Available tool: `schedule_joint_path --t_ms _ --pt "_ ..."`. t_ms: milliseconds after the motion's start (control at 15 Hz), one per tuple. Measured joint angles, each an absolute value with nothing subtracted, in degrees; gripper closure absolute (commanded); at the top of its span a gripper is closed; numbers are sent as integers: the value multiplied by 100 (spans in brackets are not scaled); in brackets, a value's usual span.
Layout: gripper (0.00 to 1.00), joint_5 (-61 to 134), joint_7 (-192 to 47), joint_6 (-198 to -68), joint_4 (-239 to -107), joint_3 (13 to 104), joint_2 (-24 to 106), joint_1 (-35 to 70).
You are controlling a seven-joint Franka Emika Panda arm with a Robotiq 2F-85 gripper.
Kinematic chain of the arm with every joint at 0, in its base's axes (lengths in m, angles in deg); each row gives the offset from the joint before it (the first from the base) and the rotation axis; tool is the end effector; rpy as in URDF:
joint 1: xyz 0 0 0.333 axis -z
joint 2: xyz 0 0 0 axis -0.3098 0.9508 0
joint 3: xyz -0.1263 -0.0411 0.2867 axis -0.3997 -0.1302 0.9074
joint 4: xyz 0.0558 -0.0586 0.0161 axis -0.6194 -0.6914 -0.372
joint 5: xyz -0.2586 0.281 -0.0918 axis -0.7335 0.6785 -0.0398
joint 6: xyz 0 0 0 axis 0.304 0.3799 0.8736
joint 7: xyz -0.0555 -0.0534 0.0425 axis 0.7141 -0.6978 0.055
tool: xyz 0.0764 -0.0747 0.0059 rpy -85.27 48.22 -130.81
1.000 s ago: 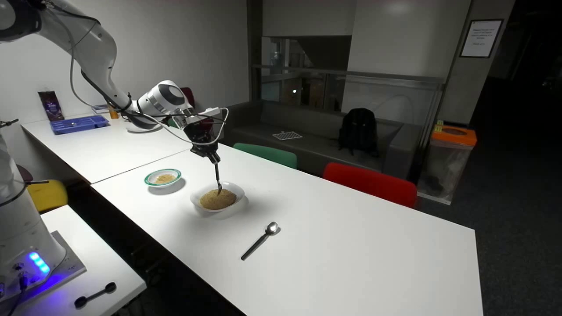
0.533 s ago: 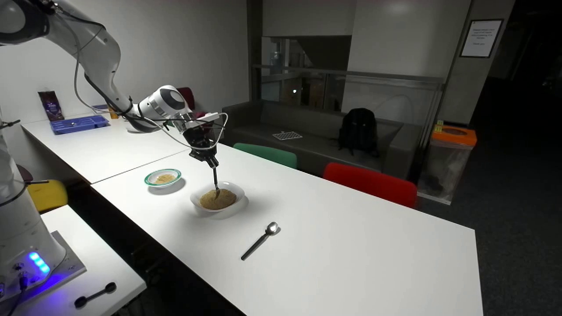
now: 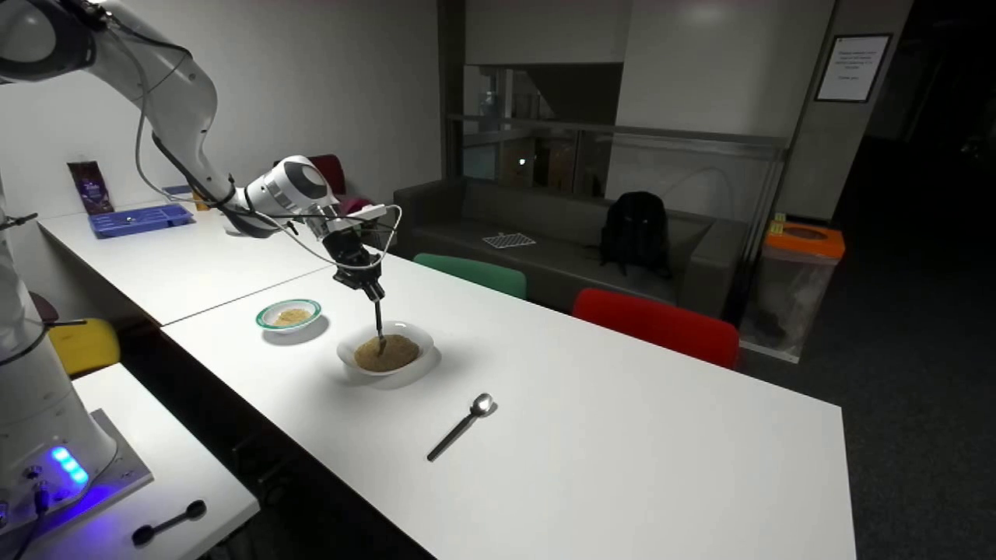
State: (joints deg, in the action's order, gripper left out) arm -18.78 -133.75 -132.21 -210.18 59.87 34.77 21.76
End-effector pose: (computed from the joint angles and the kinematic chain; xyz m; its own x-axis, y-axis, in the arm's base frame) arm 0.5244 -0.0696 0.2795 -0.0457 0.7728 -0.6330 0.9948 0.0926 0.0413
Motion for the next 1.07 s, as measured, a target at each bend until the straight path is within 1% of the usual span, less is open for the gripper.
schedule_joint_path --t_ms 1067 --pt "97 -1853 -13374 -13221 -20799 6173 3630 2144"
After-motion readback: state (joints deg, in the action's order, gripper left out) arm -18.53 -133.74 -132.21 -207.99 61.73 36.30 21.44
